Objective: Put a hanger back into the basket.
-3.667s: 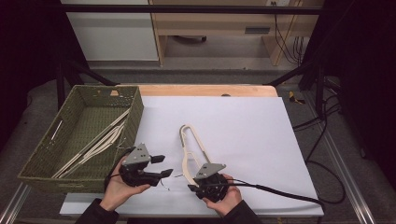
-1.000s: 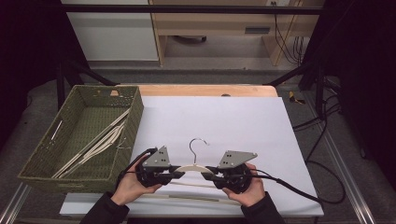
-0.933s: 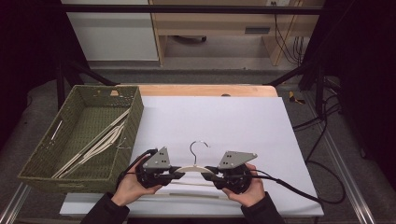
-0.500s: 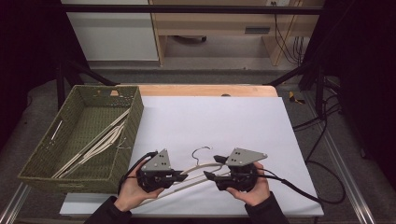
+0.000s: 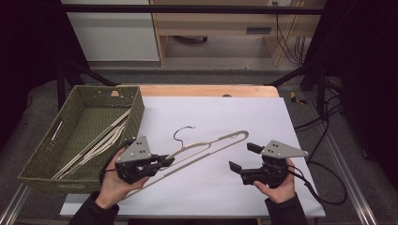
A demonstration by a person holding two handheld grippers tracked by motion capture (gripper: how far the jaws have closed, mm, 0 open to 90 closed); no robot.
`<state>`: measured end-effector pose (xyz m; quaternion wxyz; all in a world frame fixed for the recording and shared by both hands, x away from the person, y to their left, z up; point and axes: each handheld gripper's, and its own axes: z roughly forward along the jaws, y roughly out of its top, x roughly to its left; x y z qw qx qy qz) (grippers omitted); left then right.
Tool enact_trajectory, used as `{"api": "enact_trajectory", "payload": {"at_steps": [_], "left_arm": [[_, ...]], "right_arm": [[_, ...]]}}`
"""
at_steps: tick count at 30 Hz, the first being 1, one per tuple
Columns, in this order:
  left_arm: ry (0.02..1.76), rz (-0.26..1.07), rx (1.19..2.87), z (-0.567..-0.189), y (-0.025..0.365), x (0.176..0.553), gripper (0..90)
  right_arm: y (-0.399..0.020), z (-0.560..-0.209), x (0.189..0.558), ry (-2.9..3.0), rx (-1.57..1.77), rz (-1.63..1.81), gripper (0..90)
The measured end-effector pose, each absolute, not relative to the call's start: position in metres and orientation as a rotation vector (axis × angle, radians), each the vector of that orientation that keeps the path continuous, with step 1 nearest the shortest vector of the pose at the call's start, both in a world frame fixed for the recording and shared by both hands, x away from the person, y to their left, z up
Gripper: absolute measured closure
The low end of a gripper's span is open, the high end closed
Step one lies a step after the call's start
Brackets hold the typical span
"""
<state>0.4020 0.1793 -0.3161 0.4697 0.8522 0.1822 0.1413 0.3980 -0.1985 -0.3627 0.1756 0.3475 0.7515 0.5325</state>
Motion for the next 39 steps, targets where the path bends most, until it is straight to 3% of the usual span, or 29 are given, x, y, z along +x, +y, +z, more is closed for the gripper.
{"api": "enact_trajectory", "payload": {"at_steps": [17,39], "left_arm": [[0.568,0.575,2.025,-0.254,0.261,0.422,86.5],[0.81,0.682,1.978,-0.284,0.363,0.461,86.5]], "right_arm": [[-0.218,-0.369,0.405,2.075,1.073,1.482,7.9],[-0.227,-0.368,0.405,2.036,1.085,1.49,6.9]]}}
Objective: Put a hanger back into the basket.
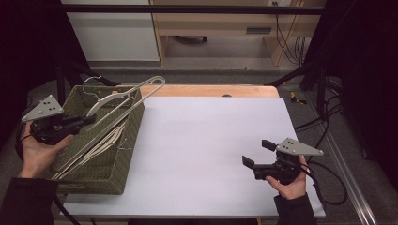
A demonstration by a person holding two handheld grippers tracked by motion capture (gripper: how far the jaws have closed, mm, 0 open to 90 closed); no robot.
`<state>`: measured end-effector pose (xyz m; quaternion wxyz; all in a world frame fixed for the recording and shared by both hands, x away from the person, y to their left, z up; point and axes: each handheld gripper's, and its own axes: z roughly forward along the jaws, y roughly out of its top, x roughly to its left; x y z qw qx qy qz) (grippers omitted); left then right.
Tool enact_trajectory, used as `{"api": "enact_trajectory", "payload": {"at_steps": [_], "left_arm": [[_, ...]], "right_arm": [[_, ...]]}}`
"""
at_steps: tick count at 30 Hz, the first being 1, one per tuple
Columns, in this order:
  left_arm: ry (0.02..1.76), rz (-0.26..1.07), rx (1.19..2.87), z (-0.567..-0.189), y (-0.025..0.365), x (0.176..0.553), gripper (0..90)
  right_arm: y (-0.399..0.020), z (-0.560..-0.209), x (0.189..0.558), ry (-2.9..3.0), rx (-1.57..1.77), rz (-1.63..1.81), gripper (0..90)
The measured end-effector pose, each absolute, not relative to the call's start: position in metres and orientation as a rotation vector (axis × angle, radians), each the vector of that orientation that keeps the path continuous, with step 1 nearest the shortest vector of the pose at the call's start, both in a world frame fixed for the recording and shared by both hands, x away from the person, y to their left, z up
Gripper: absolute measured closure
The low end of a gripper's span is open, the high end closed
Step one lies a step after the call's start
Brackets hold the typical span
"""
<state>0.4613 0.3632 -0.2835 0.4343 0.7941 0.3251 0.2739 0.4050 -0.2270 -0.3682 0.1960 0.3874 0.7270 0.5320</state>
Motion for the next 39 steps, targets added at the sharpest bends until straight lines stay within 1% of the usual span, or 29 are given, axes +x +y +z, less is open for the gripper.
{"api": "enact_trajectory", "payload": {"at_steps": [5,9,12,16,22,26,30,33,39], "left_arm": [[0.837,0.723,1.99,-0.291,0.379,0.465,86.5],[0.865,0.717,1.977,-0.296,0.393,0.465,86.5],[0.881,0.742,1.992,-0.301,0.403,0.465,86.5],[0.899,0.751,2.015,-0.31,0.413,0.464,86.5],[0.923,0.762,1.992,-0.32,0.423,0.467,86.4],[0.939,0.784,2.026,-0.325,0.423,0.467,86.5],[0.966,0.777,2.058,-0.334,0.419,0.47,86.4],[0.984,0.779,2.082,-0.345,0.415,0.473,86.5],[1.034,0.728,2.119,-0.375,0.413,0.479,86.1]], "right_arm": [[-0.229,-0.367,0.404,2.033,1.088,1.494,7.0],[-0.228,-0.367,0.404,2.034,1.091,1.493,7.0],[-0.228,-0.368,0.404,2.043,1.081,1.488,7.1],[-0.228,-0.368,0.404,2.044,1.081,1.487,7.1],[-0.227,-0.368,0.404,2.043,1.084,1.491,7.2],[-0.227,-0.368,0.405,2.041,1.086,1.49,7.3],[-0.227,-0.368,0.404,2.045,1.081,1.49,7.4],[-0.228,-0.367,0.404,2.046,1.076,1.49,7.4],[-0.226,-0.369,0.405,2.049,1.076,1.486,7.4]]}}
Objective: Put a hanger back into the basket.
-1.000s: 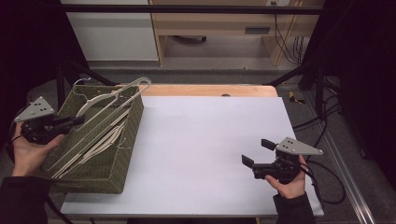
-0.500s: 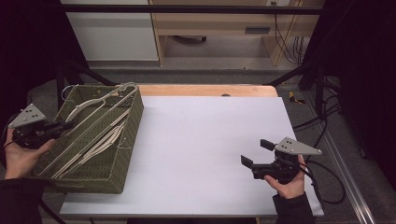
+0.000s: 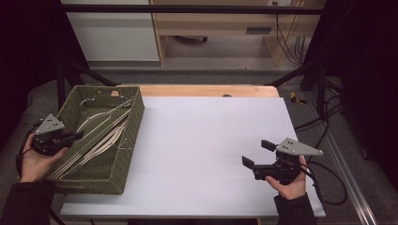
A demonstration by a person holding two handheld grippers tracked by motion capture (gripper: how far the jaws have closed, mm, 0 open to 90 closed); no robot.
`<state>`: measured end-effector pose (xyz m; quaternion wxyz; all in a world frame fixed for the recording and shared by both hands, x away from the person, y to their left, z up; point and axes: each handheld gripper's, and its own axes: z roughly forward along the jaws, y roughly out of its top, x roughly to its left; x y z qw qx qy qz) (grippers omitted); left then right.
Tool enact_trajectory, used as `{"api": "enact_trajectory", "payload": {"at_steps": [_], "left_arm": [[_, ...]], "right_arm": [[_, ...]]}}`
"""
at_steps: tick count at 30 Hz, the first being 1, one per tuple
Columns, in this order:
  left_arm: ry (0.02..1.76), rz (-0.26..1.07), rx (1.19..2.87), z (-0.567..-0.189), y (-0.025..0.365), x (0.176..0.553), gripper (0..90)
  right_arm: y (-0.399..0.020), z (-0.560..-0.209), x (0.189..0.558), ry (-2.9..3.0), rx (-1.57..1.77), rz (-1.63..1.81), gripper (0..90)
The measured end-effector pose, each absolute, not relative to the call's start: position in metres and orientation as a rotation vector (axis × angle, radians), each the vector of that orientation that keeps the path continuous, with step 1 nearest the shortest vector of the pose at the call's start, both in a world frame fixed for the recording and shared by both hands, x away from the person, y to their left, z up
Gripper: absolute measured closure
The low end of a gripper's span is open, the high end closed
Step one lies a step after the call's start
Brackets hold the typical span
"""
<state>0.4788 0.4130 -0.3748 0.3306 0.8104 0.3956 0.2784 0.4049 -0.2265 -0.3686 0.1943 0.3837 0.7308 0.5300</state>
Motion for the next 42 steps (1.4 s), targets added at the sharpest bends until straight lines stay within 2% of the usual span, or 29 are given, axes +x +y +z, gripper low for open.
{"api": "enact_trajectory", "payload": {"at_steps": [3,11,15,19,30,36,42], "left_arm": [[1.055,0.697,2.152,-0.385,0.414,0.481,84.4],[1.062,0.509,2.271,-0.395,0.406,0.486,77.4],[1.064,0.477,2.275,-0.397,0.403,0.487,74.6],[1.043,0.462,2.265,-0.393,0.403,0.486,67.2],[0.971,0.525,2.087,-0.367,0.397,0.474,51.6],[0.929,0.569,1.893,-0.346,0.381,0.458,33.8],[0.861,0.545,1.809,-0.335,0.355,0.441,17.9]], "right_arm": [[-0.225,-0.369,0.405,2.052,1.082,1.487,7.5],[-0.225,-0.37,0.405,2.062,1.079,1.485,7.7],[-0.224,-0.37,0.406,2.064,1.082,1.482,7.7],[-0.223,-0.371,0.406,2.065,1.08,1.482,7.7],[-0.224,-0.37,0.406,2.06,1.076,1.491,7.7],[-0.225,-0.369,0.405,2.056,1.076,1.497,7.6],[-0.226,-0.369,0.404,2.043,1.074,1.504,7.4]]}}
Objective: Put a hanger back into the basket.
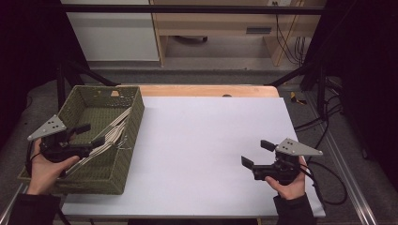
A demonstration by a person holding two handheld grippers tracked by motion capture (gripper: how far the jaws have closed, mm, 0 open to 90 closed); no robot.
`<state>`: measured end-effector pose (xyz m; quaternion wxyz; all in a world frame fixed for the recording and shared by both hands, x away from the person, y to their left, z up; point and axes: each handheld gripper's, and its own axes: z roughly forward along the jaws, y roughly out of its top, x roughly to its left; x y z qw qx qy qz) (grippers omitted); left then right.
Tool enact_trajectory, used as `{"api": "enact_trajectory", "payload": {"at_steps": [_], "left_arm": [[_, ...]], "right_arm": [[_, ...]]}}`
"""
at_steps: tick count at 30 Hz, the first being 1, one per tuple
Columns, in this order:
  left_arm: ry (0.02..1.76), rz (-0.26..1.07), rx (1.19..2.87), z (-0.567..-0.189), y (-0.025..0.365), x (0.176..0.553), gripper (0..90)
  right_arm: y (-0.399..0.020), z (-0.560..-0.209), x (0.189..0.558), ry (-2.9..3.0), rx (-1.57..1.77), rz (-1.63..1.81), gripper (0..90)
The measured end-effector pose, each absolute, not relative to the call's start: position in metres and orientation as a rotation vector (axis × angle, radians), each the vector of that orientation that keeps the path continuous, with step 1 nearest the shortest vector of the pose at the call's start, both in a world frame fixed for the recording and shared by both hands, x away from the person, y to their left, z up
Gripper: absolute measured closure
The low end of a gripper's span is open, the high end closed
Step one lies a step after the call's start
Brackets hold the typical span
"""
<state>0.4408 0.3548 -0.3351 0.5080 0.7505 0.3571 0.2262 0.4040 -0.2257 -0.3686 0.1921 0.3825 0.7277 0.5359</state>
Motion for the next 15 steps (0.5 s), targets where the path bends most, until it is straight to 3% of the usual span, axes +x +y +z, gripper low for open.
{"api": "enact_trajectory", "payload": {"at_steps": [7,15], "left_arm": [[0.836,0.543,1.751,-0.336,0.317,0.43,7.1],[0.819,0.519,1.727,-0.353,0.281,0.424,6.0]], "right_arm": [[-0.228,-0.368,0.403,2.026,1.078,1.512,6.9],[-0.232,-0.367,0.402,2.014,1.074,1.521,6.6]]}}
